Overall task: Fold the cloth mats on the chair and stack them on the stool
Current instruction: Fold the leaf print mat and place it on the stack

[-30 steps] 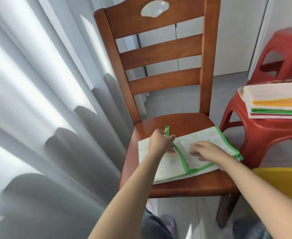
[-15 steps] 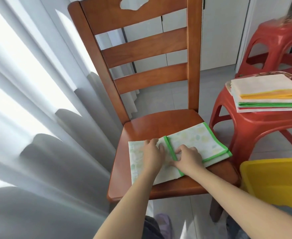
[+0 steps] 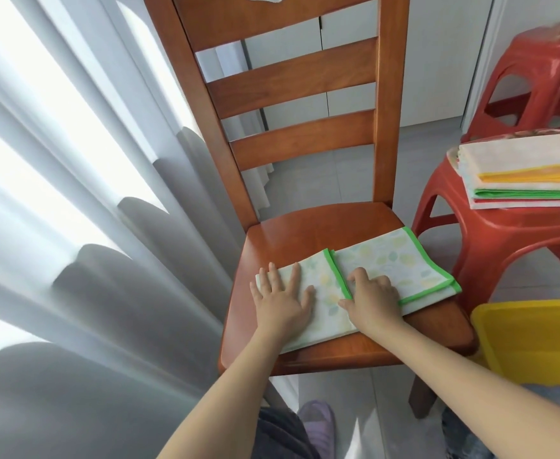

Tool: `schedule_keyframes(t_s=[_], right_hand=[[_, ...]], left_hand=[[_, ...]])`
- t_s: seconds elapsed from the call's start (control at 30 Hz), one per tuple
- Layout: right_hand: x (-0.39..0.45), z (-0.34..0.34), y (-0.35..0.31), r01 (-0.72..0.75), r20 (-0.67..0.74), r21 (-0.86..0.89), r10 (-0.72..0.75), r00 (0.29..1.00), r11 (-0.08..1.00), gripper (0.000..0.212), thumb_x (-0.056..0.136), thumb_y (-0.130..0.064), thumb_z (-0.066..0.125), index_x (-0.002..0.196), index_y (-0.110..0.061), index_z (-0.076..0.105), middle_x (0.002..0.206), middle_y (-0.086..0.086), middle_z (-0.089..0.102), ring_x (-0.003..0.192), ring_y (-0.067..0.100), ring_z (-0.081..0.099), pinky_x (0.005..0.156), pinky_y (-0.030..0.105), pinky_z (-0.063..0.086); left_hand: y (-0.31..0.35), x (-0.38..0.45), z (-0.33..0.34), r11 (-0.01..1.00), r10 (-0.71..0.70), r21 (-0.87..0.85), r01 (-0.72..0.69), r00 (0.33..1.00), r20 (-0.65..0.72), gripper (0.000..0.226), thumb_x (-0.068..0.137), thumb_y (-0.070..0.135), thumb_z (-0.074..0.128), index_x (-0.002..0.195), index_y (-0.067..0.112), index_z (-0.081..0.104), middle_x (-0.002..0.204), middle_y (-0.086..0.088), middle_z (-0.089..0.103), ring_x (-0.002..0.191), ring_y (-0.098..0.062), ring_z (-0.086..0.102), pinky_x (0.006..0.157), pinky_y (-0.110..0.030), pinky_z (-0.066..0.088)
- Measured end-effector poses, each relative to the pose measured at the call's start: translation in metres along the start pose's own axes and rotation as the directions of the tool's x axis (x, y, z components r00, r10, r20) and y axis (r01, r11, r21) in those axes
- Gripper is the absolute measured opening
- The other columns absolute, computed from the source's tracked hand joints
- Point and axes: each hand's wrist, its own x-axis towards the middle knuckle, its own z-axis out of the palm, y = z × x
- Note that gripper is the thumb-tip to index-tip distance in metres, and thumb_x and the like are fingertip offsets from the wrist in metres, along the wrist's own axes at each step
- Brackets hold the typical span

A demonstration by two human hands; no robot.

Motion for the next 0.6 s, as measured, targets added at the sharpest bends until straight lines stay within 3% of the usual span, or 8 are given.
schedule_keyframes(t_s=[0.1, 0.17, 0.23, 0.4, 0.43, 0.5, 0.57, 0.6], right_hand=[[0.001, 0.0, 0.001, 0.028, -0.03, 0.006, -0.028, 0.999, 1.0, 0.036, 0.09, -0.034, 0.057, 0.117, -0.02, 0.039, 0.113, 0.006, 0.058, 0.112, 0.024, 0.044, 0.09, 0.035, 0.037], [0.008, -0.003, 0.007, 0.048, -0.064, -0.043, -0.051, 0.997, 0.998, 0.032, 0.09, -0.033, 0.057, 0.116, -0.023, 0.042, 0.113, 0.001, 0.059, 0.112, 0.023, 0.044, 0.09, 0.034, 0.034], [0.019, -0.008, 0.015, 0.031, -0.106, -0.099, -0.042, 0.994, 0.995, 0.024, 0.089, -0.035, 0.057, 0.11, -0.027, 0.049, 0.114, -0.005, 0.058, 0.113, 0.021, 0.044, 0.092, 0.034, 0.03], [0.035, -0.014, 0.03, -0.025, -0.22, -0.147, -0.009, 0.975, 0.989, 0.011, 0.089, -0.037, 0.056, 0.098, -0.034, 0.061, 0.111, -0.007, 0.057, 0.108, 0.019, 0.041, 0.087, 0.034, 0.024], [0.035, -0.015, 0.032, -0.023, -0.234, -0.148, -0.013, 0.972, 0.989, 0.012, 0.09, -0.036, 0.055, 0.099, -0.034, 0.063, 0.111, -0.007, 0.057, 0.107, 0.02, 0.039, 0.086, 0.033, 0.023], [0.036, -0.014, 0.034, 0.004, -0.248, -0.157, -0.043, 0.968, 0.988, 0.017, 0.091, -0.031, 0.054, 0.103, -0.03, 0.066, 0.11, -0.005, 0.056, 0.105, 0.021, 0.038, 0.085, 0.033, 0.021], [0.037, -0.012, 0.033, 0.064, -0.231, -0.201, -0.11, 0.967, 0.978, 0.024, 0.092, -0.019, 0.051, 0.11, -0.024, 0.066, 0.112, -0.003, 0.054, 0.107, 0.022, 0.038, 0.087, 0.032, 0.022], [0.036, -0.01, 0.031, 0.098, -0.204, -0.21, -0.142, 0.969, 0.973, 0.03, 0.091, -0.011, 0.049, 0.116, -0.02, 0.063, 0.115, -0.001, 0.052, 0.109, 0.023, 0.038, 0.089, 0.031, 0.026]], left_hand=[[0.003, 0.001, -0.004, 0.998, 0.0, 0.057, 0.003, 0.998, -0.066, 0.065, 0.091, 0.064, 0.018, 0.146, 0.031, 0.022, 0.153, -0.02, 0.018, 0.143, -0.04, 0.009, 0.114, -0.056, -0.006], [0.007, -0.001, -0.01, 0.993, 0.023, 0.122, -0.004, 0.988, -0.155, 0.067, 0.086, 0.065, 0.021, 0.129, 0.019, 0.046, 0.131, -0.016, 0.043, 0.128, -0.038, 0.035, 0.113, -0.05, 0.014], [0.008, -0.003, -0.014, 0.99, 0.084, 0.126, -0.059, 0.976, -0.2, 0.059, 0.087, 0.061, 0.029, 0.112, 0.013, 0.052, 0.115, -0.009, 0.046, 0.112, -0.031, 0.043, 0.098, -0.039, 0.034], [0.011, -0.008, -0.015, 0.95, 0.311, 0.094, -0.296, 0.903, -0.296, 0.045, 0.079, 0.05, 0.039, 0.075, 0.012, 0.063, 0.083, -0.002, 0.055, 0.076, -0.025, 0.057, 0.064, -0.031, 0.05], [0.01, -0.006, -0.013, 0.932, 0.362, 0.092, -0.351, 0.88, -0.308, 0.041, 0.078, 0.046, 0.042, 0.075, 0.012, 0.064, 0.086, -0.003, 0.057, 0.08, -0.025, 0.059, 0.067, -0.031, 0.053], [0.011, -0.002, -0.004, 0.884, 0.459, 0.06, -0.463, 0.838, -0.297, 0.039, 0.082, 0.037, 0.044, 0.095, 0.006, 0.064, 0.115, -0.01, 0.059, 0.107, -0.031, 0.057, 0.092, -0.038, 0.051], [0.017, -0.005, -0.003, 0.87, 0.473, -0.041, -0.491, 0.856, -0.206, 0.052, 0.092, 0.032, 0.038, 0.134, 0.002, 0.044, 0.152, -0.012, 0.031, 0.142, -0.029, 0.026, 0.119, -0.038, 0.018], [0.018, -0.005, -0.003, 0.882, 0.45, -0.094, -0.462, 0.884, -0.124, 0.058, 0.097, 0.034, 0.033, 0.147, 0.005, 0.024, 0.159, -0.007, 0.011, 0.148, -0.022, 0.006, 0.121, -0.033, 0.001]])
